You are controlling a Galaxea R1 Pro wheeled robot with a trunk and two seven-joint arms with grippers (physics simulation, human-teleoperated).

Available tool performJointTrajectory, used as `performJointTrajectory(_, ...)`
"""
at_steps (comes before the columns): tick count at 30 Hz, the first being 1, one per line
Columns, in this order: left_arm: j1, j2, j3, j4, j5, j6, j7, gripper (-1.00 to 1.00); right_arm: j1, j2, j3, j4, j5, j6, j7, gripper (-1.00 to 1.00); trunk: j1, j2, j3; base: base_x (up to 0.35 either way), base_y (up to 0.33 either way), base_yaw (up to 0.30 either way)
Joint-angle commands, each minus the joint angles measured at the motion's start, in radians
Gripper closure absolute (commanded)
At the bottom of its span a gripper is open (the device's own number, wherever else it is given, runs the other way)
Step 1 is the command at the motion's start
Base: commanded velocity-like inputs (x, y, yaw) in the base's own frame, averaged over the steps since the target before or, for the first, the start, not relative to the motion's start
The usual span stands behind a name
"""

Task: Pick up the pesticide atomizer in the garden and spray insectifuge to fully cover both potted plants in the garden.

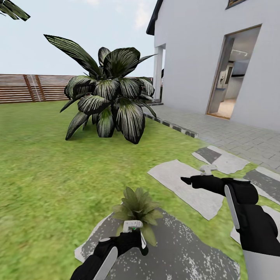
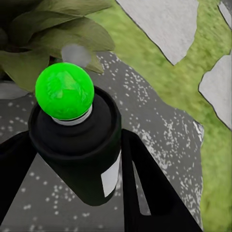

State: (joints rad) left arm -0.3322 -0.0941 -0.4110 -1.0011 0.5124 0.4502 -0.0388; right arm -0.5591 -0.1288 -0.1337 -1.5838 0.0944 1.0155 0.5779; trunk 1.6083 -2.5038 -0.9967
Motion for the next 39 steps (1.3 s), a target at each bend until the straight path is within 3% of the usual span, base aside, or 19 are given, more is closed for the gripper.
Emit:
performJointTrajectory(1,-0.001,0.002,0.002,-0.001,0.004,0.005,-0.001,1.0,-0.001,0.0,0.0,-0.001,0.01,0.003,0.01,-1.0,0.0,0.0,-0.001,0.0,0.0,0.0)
performJointTrajectory(18,0.001,0.012,0.007,0.0,-0.001,-0.005,0.006,1.0,-0.001,0.0,0.004,-0.001,0.01,0.003,0.01,-1.0,0.0,0.0,-0.001,-0.122,0.0,0.0)
performJointTrajectory(24,-0.003,0.012,0.004,0.015,-0.006,-0.004,0.096,1.0,0.004,0.0,0.005,-0.004,0.01,0.003,0.01,-1.0,0.0,0.0,-0.001,-0.008,0.0,0.0)
performJointTrajectory(28,-0.04,0.012,0.003,0.043,-0.005,-0.002,0.128,1.0,0.006,0.0,0.005,-0.009,0.01,0.003,0.01,-1.0,0.0,0.0,-0.001,-0.001,0.0,0.0)
performJointTrajectory(34,-0.095,0.011,0.003,0.096,0.0,0.0,0.119,1.0,0.007,0.0,0.005,-0.011,0.01,0.003,0.013,-1.0,0.0,0.0,-0.001,0.0,0.0,0.0)
performJointTrajectory(39,-0.112,0.013,0.003,0.1,0.003,0.004,0.058,1.0,0.007,0.0,0.002,-0.019,0.01,0.003,0.014,-1.0,0.0,0.0,-0.001,0.0,0.0,0.0)
